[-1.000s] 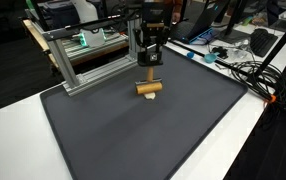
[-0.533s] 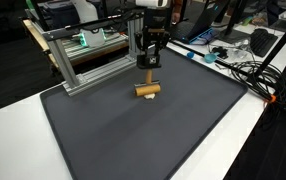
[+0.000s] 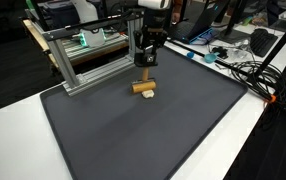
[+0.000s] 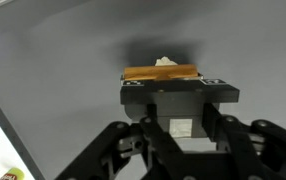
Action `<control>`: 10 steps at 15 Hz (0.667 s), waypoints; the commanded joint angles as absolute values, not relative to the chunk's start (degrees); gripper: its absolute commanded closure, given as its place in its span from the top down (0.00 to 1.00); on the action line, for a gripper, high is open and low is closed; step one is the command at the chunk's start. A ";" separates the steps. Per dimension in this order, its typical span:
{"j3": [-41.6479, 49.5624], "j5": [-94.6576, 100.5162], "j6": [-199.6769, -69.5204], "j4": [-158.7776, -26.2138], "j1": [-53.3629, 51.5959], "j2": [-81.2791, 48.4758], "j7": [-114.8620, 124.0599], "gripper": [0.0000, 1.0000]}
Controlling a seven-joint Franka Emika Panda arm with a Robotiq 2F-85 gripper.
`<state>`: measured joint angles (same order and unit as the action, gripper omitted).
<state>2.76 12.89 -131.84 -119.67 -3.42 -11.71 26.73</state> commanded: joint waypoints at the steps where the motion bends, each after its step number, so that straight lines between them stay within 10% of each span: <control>1: 2.62 11.92 -128.47 -118.85 -3.32 -12.80 24.95 0.21; 10: 2.67 5.44 -131.02 -118.14 0.78 -0.36 7.94 0.21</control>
